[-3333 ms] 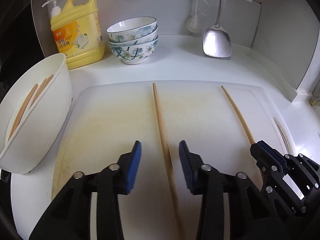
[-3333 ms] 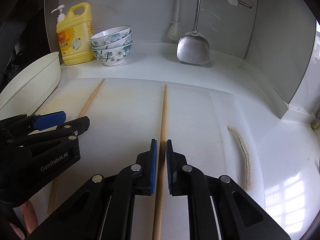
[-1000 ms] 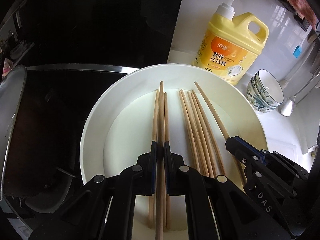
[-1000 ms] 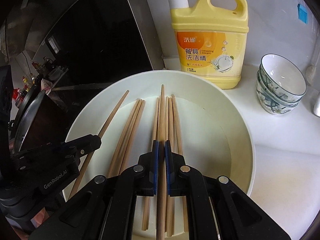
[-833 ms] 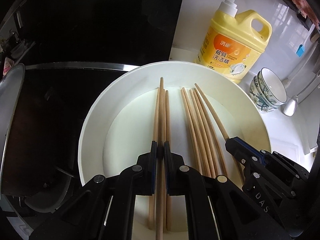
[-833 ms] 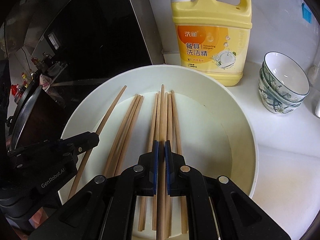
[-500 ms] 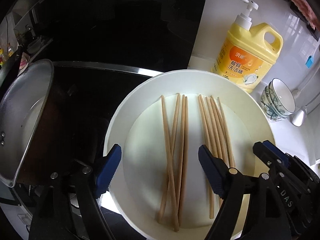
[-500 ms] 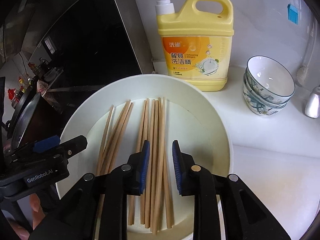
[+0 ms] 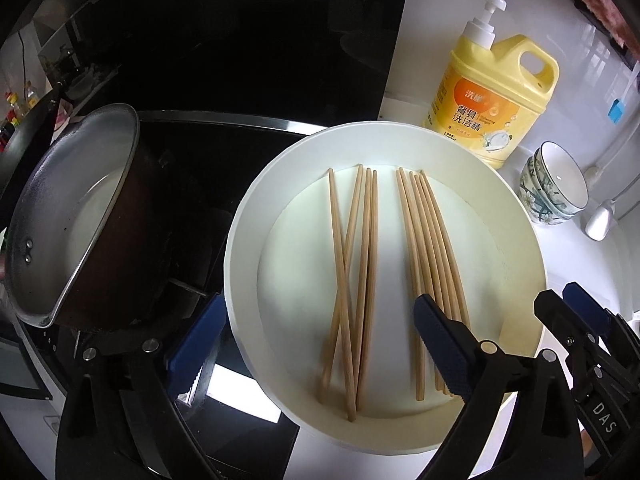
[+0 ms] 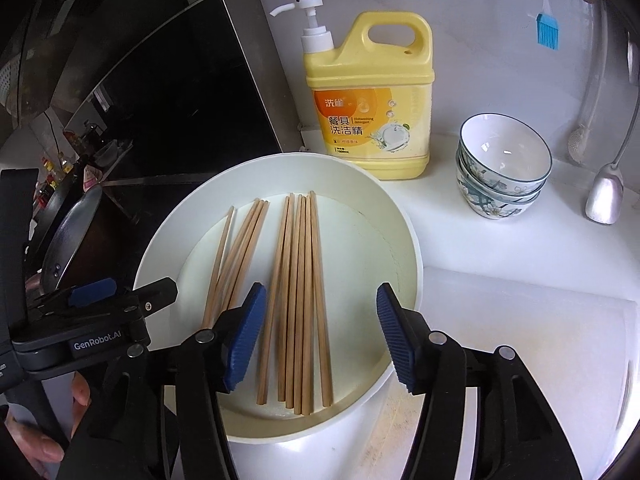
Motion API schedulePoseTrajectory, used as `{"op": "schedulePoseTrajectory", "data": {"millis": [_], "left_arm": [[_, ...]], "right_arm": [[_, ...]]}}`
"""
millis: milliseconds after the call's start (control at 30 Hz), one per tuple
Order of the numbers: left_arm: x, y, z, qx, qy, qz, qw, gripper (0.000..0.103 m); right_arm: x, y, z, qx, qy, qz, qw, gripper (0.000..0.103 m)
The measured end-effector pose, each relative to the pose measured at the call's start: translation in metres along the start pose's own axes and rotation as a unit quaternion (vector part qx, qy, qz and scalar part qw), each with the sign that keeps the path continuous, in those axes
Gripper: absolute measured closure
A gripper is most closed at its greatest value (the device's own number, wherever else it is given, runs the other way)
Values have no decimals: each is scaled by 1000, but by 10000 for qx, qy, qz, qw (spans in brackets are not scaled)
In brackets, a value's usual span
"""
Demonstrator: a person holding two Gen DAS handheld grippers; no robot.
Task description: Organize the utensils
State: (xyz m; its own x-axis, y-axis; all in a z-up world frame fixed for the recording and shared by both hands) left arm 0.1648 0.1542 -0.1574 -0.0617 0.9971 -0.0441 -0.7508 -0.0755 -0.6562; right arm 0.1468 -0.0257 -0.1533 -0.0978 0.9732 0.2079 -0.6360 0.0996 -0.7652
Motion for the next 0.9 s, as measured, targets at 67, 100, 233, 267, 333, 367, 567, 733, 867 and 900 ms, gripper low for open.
{"op": "schedulePoseTrajectory", "data": {"millis": [67, 100, 233, 267, 333, 367, 567, 733, 867, 900], "left_arm": [[0, -1, 6, -15, 11, 20, 10000, 8], [0, -2, 10, -27, -4, 26, 10000, 8], [-1, -7, 28, -143, -69, 19, 9999, 7], [-2, -8, 32, -178, -78, 11, 9998, 6], [-2, -10, 38, -233, -107, -16, 9997, 6], [-2, -11, 41, -259, -129, -35, 9996, 6], [-2, -15, 57, -353, -166, 2, 9992, 6], [-5, -14, 66, -408, -204, 7, 9990, 6], [-4, -14, 69, -414, -242, 43, 9988, 6], [-4, -14, 70, -401, -240, 61, 9989, 6]], "right_arm": [[-1, 0, 4, 53, 41, -16, 10000, 42], [-1, 0, 7, 74, 53, -23, 10000, 40], [0, -2, 19, 92, 70, -15, 9999, 37], [1, -3, 22, 92, 82, -11, 9999, 35], [1, -4, 29, 99, 83, -22, 9999, 34], [1, -5, 32, 108, 76, -25, 9999, 34], [5, -8, 45, 62, 105, 35, 9999, 33], [7, -10, 47, 99, 121, 71, 9999, 32], [8, -10, 46, 135, 89, 68, 9998, 32], [8, -10, 46, 141, 82, 72, 9998, 32]]}}
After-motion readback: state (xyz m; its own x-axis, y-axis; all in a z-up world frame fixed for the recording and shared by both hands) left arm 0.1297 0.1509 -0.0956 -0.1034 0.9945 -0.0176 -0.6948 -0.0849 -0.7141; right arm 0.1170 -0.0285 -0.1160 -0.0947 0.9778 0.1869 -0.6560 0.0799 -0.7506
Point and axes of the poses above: each gripper's, at about its wrist camera, not at the fingertips, and z roughly against the way its jaws point, x to its left, y to its underside, the point moved 5 cm from there along -z, roughly the way its jaws point, and after that the axes turned 14 degrees about -x, right-handed, at the moved point
